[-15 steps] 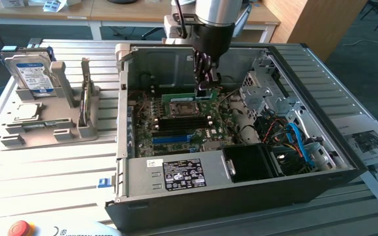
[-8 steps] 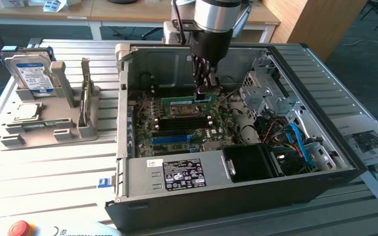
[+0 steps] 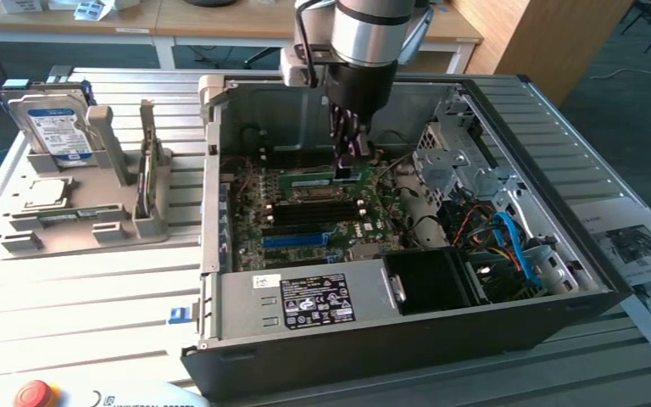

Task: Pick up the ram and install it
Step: 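Insert the ram into the slot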

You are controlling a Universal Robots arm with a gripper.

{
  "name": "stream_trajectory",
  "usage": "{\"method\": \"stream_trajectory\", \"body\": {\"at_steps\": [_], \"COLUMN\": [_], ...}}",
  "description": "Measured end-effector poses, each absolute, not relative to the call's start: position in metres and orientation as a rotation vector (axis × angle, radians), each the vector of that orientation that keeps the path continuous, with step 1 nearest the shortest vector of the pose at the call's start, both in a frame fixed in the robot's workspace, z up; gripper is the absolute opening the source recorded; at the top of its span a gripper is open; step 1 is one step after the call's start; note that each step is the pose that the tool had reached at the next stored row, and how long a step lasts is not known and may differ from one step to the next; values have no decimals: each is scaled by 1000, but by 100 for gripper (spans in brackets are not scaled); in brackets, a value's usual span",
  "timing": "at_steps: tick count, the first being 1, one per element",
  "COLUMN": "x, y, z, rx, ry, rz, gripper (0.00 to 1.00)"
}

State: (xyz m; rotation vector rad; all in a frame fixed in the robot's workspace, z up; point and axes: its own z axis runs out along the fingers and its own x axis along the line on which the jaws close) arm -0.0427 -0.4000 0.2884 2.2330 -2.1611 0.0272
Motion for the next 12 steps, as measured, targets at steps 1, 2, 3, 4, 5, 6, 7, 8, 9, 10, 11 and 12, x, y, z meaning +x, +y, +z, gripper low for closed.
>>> {"method": "stream_trajectory", "body": {"at_steps": [1,2,3,4,5,6,7,8,9,10,11,12], "x": [-43,-43,-43,-44,-44,-44,-44,-44,-44,-45,-45,-45], "y": [-400,-400,-400,-400,-400,-400,-400,-400,-400,-400,-400,-400], "z": [287,285,283,282,280,279,277,275,274,272,270,268], "rx": [2233,2233,2233,2233,2233,2233,2233,2233,2232,2232,2232,2232], "ry": [-2161,-2161,-2161,-2161,-2161,-2161,-2161,-2162,-2162,-2162,-2162,-2162], "rz": [27,27,27,27,27,27,27,27,27,27,27,27], "gripper": [12,12,12,12,12,12,12,12,12,12,12,12]}}
